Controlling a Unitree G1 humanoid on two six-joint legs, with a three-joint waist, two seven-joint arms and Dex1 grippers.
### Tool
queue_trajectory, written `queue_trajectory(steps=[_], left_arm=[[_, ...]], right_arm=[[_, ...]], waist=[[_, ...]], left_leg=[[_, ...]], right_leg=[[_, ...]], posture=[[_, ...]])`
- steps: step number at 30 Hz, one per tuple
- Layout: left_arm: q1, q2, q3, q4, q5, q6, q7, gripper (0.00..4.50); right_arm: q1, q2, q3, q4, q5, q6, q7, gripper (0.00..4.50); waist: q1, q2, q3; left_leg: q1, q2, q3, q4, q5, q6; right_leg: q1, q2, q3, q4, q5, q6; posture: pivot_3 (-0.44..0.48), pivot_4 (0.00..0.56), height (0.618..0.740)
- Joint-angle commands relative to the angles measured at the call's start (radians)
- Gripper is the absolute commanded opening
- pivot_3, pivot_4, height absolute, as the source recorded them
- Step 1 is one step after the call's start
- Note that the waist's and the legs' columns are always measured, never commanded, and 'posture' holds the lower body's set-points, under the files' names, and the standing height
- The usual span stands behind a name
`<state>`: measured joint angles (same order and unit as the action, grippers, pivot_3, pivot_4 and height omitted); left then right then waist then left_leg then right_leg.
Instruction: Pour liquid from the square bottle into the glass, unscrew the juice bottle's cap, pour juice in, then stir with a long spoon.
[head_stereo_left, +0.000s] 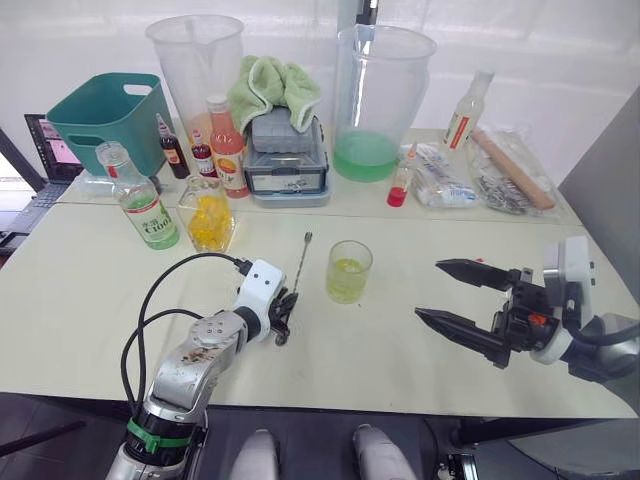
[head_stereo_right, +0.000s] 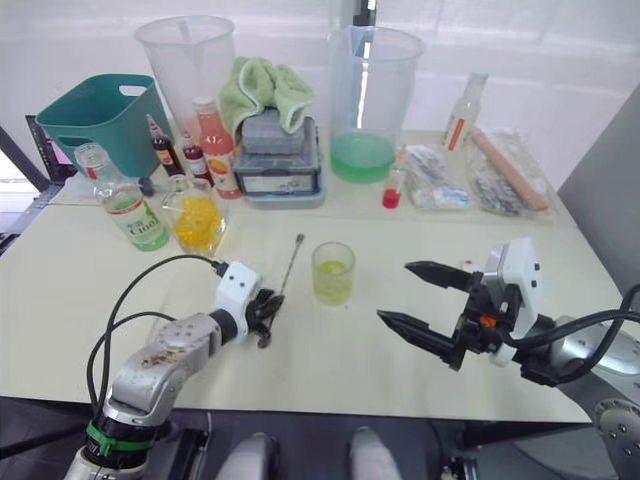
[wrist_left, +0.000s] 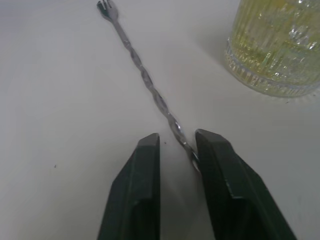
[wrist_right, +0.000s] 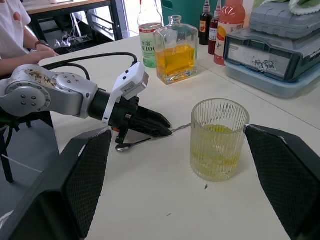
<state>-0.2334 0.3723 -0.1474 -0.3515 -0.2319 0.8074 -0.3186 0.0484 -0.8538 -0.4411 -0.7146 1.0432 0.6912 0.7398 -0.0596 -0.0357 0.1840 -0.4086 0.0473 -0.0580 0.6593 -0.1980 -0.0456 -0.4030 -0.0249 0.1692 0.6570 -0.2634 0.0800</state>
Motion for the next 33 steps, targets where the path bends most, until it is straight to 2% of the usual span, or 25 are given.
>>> queue_trajectory(steps=[1,4,12,15,18,19,22,28,30,31,33], left_arm=[[0.006,0.047,0.058,0.037,0.022,-0.012,-0.008,0.03],[0.018,0.102,0.114,0.050,0.002,-0.047,-0.056,0.03],[0.081,0.288,0.182,0.111,-0.022,-0.254,-0.292,0.03],[0.074,0.288,0.208,0.129,-0.040,-0.255,-0.305,0.03],[0.035,0.218,0.216,0.065,-0.106,-0.187,-0.277,0.03],[0.027,0.204,0.212,0.052,-0.107,-0.176,-0.266,0.56],[0.006,0.151,0.204,0.019,-0.114,-0.111,-0.215,1.46],[-0.008,0.006,0.157,-0.077,-0.132,0.044,-0.079,3.50],[-0.003,-0.016,0.115,-0.095,-0.113,0.083,-0.047,4.25],[0.001,-0.016,0.087,-0.102,-0.095,0.098,-0.035,4.48],[0.007,-0.016,0.052,-0.111,-0.069,0.129,-0.001,4.48]], right_arm=[[-0.009,-0.010,0.003,-0.012,0.015,-0.005,0.003,4.50],[-0.013,-0.010,0.016,-0.011,0.012,-0.007,0.008,4.50],[-0.047,-0.006,0.050,0.011,0.008,-0.013,0.024,4.50],[-0.051,-0.003,0.058,0.020,-0.003,-0.018,0.033,4.50],[-0.045,0.003,0.069,0.020,-0.017,-0.026,0.034,4.50],[-0.043,0.005,0.071,0.019,-0.020,-0.028,0.034,4.50],[-0.038,0.006,0.071,0.017,-0.021,-0.028,0.034,4.50],[-0.037,-0.001,0.078,0.015,-0.032,-0.025,0.036,4.50],[-0.043,-0.001,0.082,0.018,-0.035,-0.023,0.038,4.50],[-0.048,-0.002,0.084,0.021,-0.038,-0.023,0.039,4.50],[-0.054,-0.002,0.086,0.023,-0.039,-0.022,0.039,4.50]], waist=[[-0.006,0.000,0.000],[-0.012,0.000,0.000],[-0.008,0.000,0.000],[-0.005,0.000,0.000],[0.000,0.000,0.000],[0.002,0.000,0.000],[0.000,0.000,0.000],[-0.001,0.000,0.000],[-0.001,0.000,0.000],[-0.001,0.000,0.000],[-0.003,0.000,0.000]], left_leg=[[0.000,0.000,0.000,0.000,0.000,0.000],[0.001,0.000,0.000,-0.001,0.000,0.000],[-0.001,0.000,0.001,-0.001,0.000,0.000],[-0.002,0.000,0.001,-0.001,0.000,0.000],[-0.003,0.000,0.001,-0.001,0.000,0.000],[-0.003,0.000,0.001,-0.001,0.000,0.000],[-0.004,0.000,0.001,-0.001,0.000,0.000],[-0.005,0.000,0.000,-0.001,0.000,0.001],[-0.005,0.000,0.000,-0.001,0.000,0.001],[-0.004,0.000,0.000,-0.001,0.000,0.001],[-0.004,0.000,0.000,-0.001,0.000,0.001]], right_leg=[[0.000,0.000,0.000,0.000,0.000,0.000],[-0.001,0.000,0.000,0.001,0.000,0.000],[-0.002,-0.001,0.000,-0.002,-0.001,-0.001],[-0.002,-0.001,0.000,-0.002,-0.001,-0.001],[-0.002,-0.001,0.000,-0.003,-0.001,-0.001],[-0.002,-0.001,0.000,-0.003,0.000,-0.001],[-0.003,-0.001,0.000,-0.003,0.000,0.000],[-0.002,-0.001,0.000,-0.003,0.000,0.000],[-0.002,-0.001,0.000,-0.003,0.000,0.001],[-0.002,-0.001,0.000,-0.003,0.000,0.001],[-0.002,-0.001,0.000,-0.003,0.000,0.001]], posture=[[0.000,0.150,0.728],[0.000,0.150,0.728],[0.000,0.150,0.728],[0.000,0.150,0.728],[0.000,0.150,0.728],[0.000,0.150,0.728],[0.000,0.150,0.728],[0.000,0.150,0.728],[0.000,0.150,0.728],[0.000,0.150,0.728],[0.000,0.150,0.728]])
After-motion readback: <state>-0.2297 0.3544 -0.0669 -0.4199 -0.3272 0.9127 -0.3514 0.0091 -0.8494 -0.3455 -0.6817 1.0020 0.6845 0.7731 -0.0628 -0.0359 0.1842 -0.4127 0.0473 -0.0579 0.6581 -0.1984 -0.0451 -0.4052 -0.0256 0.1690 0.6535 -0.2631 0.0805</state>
